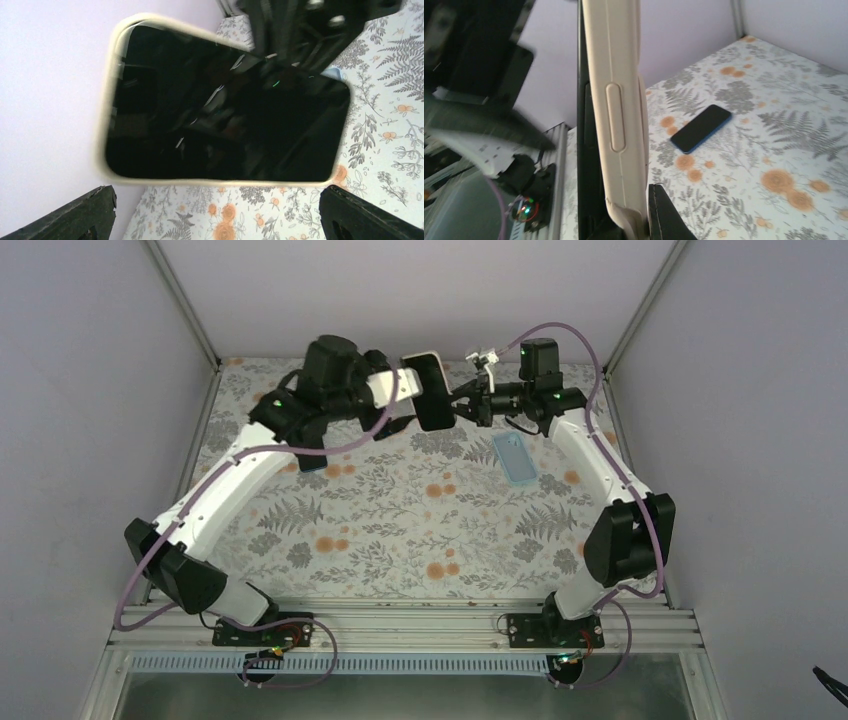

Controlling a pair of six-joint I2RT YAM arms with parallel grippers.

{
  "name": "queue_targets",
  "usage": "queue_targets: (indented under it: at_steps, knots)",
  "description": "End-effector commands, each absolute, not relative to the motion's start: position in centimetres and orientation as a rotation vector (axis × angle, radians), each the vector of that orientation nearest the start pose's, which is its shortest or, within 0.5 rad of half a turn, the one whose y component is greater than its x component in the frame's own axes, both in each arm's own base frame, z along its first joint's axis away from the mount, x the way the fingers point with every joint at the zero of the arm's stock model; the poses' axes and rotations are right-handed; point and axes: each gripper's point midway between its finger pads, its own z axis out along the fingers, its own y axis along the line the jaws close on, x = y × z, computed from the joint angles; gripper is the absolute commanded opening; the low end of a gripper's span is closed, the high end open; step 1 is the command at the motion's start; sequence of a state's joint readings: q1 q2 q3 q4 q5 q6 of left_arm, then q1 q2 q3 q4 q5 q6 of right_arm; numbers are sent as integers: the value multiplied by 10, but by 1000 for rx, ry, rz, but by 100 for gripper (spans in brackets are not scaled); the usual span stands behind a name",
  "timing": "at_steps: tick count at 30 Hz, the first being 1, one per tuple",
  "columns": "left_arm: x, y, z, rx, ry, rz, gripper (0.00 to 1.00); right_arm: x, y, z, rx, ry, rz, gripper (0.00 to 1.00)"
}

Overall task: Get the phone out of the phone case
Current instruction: Remove the phone case from the phone.

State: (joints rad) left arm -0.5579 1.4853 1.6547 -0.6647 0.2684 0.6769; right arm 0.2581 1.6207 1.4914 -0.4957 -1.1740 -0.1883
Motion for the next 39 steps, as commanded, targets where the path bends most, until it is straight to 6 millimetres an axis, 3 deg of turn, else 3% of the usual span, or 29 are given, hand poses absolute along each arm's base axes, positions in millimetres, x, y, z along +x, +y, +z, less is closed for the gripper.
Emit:
queue_targets:
  at_steps: [1, 9, 12, 18, 25, 39]
  knots:
    - [354, -295, 362, 1294, 1499, -72, 100, 380, 244, 355, -873, 1696, 1185, 3]
    - [357, -341, 326, 1314, 1447, 85, 100, 423, 232, 358, -648, 1773, 1093, 3]
    - [365, -347, 336, 1236, 1425, 101, 100, 430, 227, 360, -604, 1778, 1054, 3]
    - [375, -358, 344, 1169, 1399, 90, 100, 431, 227, 359, -571, 1790, 1070, 3]
    - [383, -364, 339, 1155, 1405, 105, 100, 430, 227, 359, -559, 1792, 1079, 3]
    - [392, -365, 352, 1079, 1409, 104, 99, 427, 228, 359, -564, 1780, 1092, 3]
